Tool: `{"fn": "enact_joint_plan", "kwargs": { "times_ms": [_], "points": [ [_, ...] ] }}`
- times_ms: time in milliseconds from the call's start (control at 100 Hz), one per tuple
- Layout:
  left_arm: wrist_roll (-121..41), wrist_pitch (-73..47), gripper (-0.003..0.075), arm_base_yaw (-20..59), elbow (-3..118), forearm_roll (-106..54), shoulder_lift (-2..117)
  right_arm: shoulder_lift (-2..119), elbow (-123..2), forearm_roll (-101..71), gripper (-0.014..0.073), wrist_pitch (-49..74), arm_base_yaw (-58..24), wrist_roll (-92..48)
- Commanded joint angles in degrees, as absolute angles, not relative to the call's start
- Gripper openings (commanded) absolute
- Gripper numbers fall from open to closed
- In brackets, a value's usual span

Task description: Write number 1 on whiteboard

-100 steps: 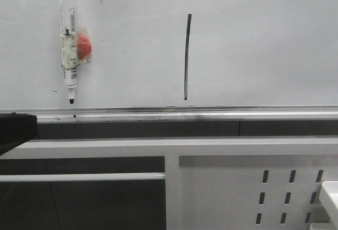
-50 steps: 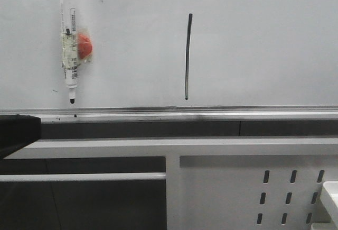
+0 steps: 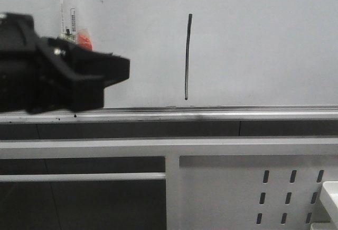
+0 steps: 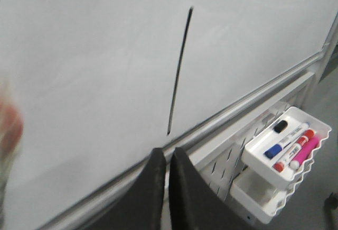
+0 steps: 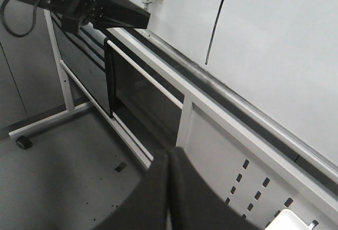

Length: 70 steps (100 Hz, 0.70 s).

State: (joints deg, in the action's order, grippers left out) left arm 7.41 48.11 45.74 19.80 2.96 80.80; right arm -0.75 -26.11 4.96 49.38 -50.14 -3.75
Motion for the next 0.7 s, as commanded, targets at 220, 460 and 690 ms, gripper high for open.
{"fn": "enact_joint_plan", "kwargs": {
  "times_ms": [220,460,690],
  "points": [
    [8.3,22.1,-0.002,46.6,25.5,5.0,60.4,-1.3,-27.4,5.2,-0.0048,45.2,-49.8,-3.8],
    [7.6,13.4,-0.002,48.1,25.3,2.3,47.4,-1.3,-27.4,5.2,-0.0049,45.2,-49.8,-3.8],
    [4.9,4.1,-0.002,44.2,25.3,4.7,40.8,-1.3,-27.4,5.2,-0.0049,45.2,-49.8,-3.8]
  ]
}}
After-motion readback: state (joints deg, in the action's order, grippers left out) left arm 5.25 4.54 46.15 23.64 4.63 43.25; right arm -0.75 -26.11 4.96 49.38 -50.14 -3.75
